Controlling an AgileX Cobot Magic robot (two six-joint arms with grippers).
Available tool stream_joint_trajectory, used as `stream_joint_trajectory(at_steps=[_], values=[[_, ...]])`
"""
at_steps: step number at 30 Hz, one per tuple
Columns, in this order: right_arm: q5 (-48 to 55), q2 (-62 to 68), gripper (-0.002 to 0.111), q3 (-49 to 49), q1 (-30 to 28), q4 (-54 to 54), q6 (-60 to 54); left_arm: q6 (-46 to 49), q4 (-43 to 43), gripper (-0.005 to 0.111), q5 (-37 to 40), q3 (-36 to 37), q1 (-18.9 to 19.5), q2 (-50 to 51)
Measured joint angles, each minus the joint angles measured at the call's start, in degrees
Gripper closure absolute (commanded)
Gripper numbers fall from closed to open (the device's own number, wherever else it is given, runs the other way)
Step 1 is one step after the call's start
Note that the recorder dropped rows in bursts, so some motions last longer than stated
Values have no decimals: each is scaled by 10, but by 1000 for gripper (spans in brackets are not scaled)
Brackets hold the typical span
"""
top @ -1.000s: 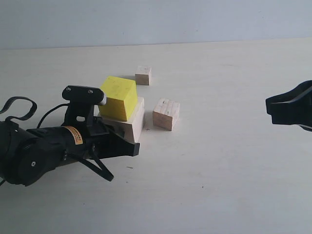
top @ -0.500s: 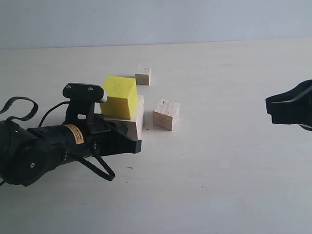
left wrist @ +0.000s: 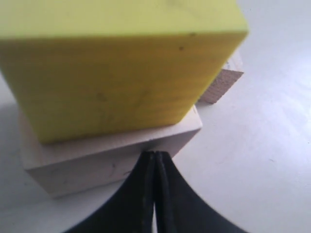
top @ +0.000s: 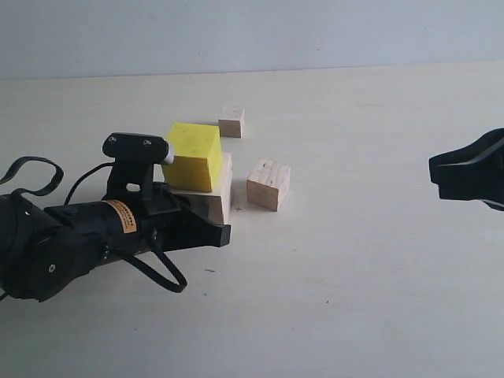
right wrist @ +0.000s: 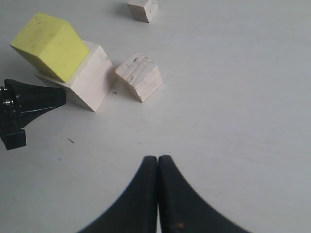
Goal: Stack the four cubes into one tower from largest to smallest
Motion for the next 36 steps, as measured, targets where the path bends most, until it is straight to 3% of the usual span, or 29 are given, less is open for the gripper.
stream_joint_trajectory(at_steps=[36], values=[[0,0,108,0,0,0,0,-41,3,107,-23,0,0,0]])
